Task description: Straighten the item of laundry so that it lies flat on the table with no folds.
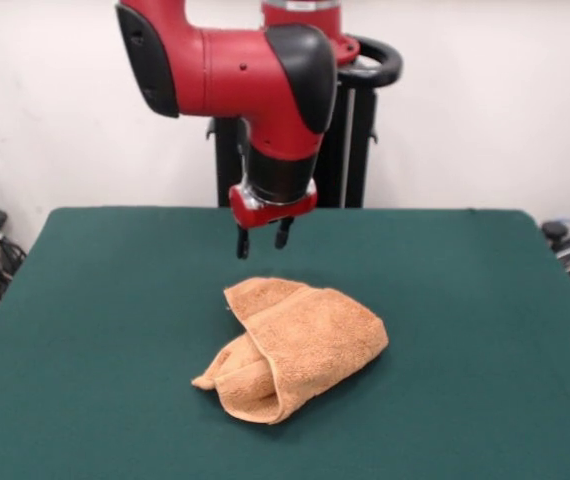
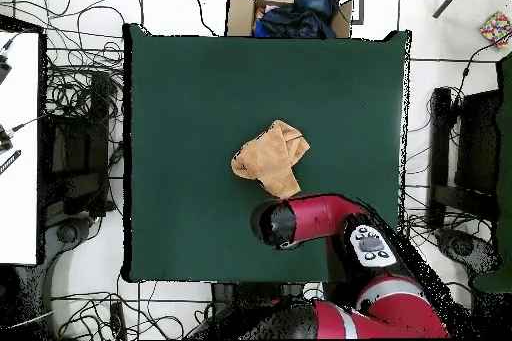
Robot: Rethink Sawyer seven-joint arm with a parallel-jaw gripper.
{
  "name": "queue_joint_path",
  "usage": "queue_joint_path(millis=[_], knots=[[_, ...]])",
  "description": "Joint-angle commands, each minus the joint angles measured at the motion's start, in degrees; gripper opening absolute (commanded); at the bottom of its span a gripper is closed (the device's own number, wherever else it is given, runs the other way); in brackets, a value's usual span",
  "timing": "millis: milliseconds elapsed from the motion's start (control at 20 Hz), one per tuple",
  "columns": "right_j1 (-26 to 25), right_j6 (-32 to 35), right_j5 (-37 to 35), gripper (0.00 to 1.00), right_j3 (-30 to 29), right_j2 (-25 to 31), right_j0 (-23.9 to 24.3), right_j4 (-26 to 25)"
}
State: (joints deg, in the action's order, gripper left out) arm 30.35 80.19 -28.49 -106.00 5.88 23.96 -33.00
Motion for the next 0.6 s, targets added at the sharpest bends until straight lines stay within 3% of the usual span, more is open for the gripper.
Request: queue_joint_path(millis=[50,600], knots=[[-1.79,7.47,-3.2,1.0,4.65,-0.47,-0.94,1.93],[-2.71,6.41,0.08,1.0,4.96,-1.11,-1.12,-1.11]])
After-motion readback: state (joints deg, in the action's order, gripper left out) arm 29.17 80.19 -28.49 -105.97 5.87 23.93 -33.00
